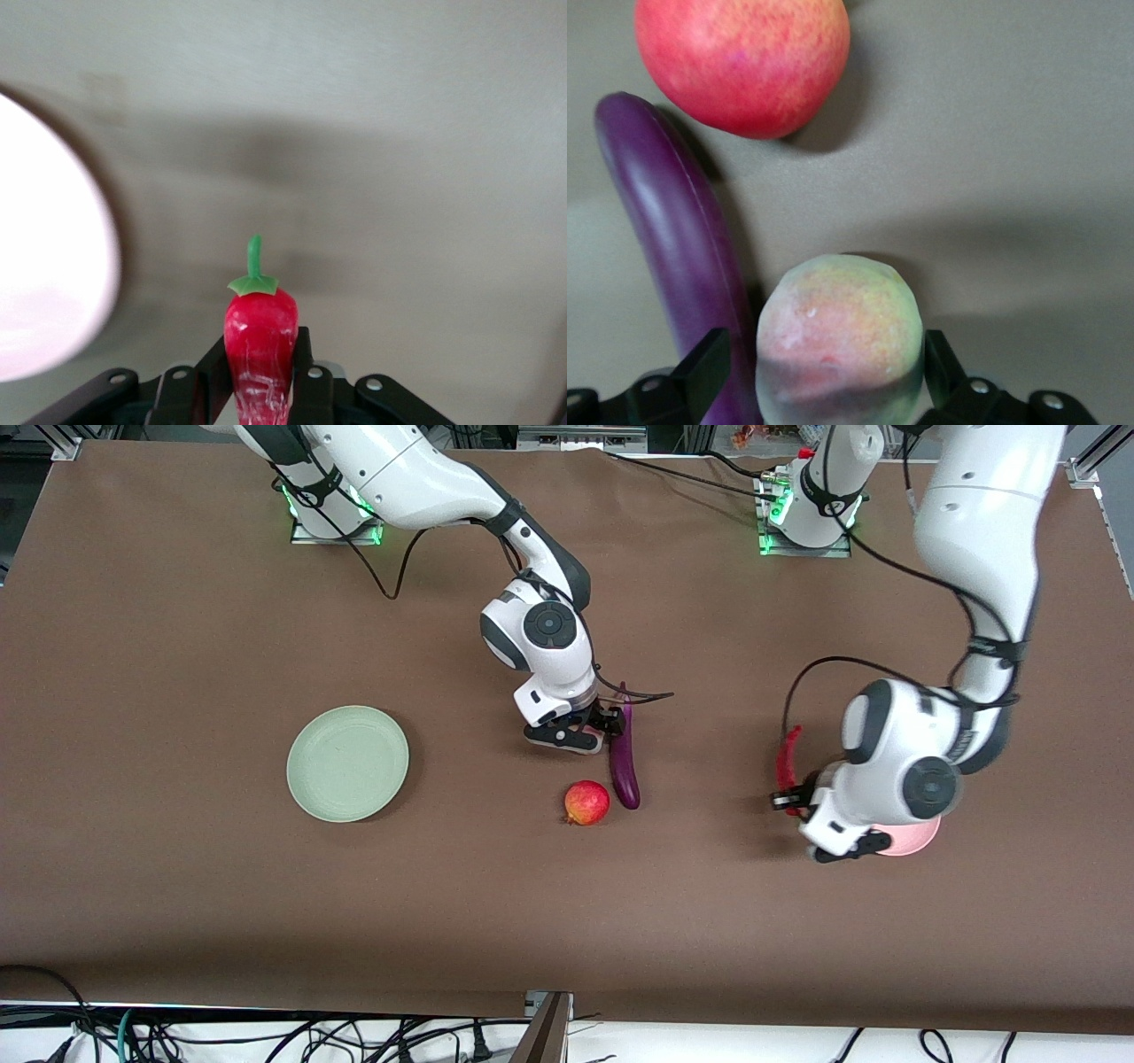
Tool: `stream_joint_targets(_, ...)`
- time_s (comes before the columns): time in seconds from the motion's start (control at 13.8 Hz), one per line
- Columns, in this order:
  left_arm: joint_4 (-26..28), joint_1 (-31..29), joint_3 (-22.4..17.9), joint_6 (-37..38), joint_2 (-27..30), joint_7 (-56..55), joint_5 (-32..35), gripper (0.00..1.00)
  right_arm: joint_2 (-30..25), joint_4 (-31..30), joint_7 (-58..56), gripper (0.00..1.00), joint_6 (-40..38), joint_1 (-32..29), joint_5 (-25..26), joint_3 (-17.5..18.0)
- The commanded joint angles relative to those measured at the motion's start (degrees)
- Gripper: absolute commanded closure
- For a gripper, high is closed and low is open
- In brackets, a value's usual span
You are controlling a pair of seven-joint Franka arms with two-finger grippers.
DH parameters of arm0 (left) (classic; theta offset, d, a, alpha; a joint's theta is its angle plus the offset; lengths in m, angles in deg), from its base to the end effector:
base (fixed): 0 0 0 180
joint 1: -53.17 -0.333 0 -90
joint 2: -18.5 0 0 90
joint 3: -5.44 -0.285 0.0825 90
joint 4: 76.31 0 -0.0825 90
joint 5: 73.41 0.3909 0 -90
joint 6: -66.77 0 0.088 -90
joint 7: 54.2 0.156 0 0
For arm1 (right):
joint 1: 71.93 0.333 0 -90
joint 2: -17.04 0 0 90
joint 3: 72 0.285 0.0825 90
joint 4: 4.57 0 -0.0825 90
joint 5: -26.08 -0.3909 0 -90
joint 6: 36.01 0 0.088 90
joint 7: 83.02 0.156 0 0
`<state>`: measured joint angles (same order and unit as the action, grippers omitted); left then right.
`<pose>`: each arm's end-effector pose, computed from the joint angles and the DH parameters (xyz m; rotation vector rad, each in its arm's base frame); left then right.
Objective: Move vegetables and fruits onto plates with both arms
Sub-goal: 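Place the peach on the green plate while the left gripper places the chili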
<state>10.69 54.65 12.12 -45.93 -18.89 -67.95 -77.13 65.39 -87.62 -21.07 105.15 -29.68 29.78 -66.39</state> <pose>0.6563 -0.0957 0.1893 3.0255 0.2203 -0.3372 0.4973 0.5336 0.1275 -2.9607 0.3543 -0.1192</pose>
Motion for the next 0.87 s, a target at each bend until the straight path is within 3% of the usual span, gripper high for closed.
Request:
stream_joint_targets(0.0,0.54,-4.98,0.09,2.05,1.88,13.89,0.55,1.0,0.34,1.58,0.55,0.64,-0.27,0.47,1.4,-1.3)
stream_joint_targets(0.07,0.45,-6.3,-0.26,1.79,1.36,17.67,2.73,1.0,0.08,1.58,-0.51,0.81,-0.71,0.12,1.4,-1.39)
stream_joint_targets(0.14,0.45,-7.01,-0.35,1.52,0.48,20.32,5.02,1.0,-0.27,1.66,-2.17,0.88,-2.19,-0.76,1.32,-1.56)
stream_joint_targets(0.58,1.24,-10.09,-1.5,-6.04,-3.91,29.4,9.08,1.0,-11.68,0.53,-26.48,0.87,-23.36,-10.95,-0.44,-1.65)
stream_joint_targets(0.65,0.81,-9.84,-1.5,-6.04,-4.09,29.23,8.99,0.78,-13.27,-1.04,-31.58,0.87,-24.87,-13.66,-0.44,-1.74)
stream_joint_targets(0.72,0.63,-9.66,-1.5,-6.04,-3.92,29.05,8.99,0.01,-14.85,-2.97,-36.24,0.85,-24.97,-16.73,-0.53,-1.74)
stream_joint_targets(0.8,0.71,-9.83,-1.06,-5.52,-3.57,28.61,8.3,0.0,-16.87,-5.52,-41.68,0.82,-24.97,-19.63,-0.62,-1.74)
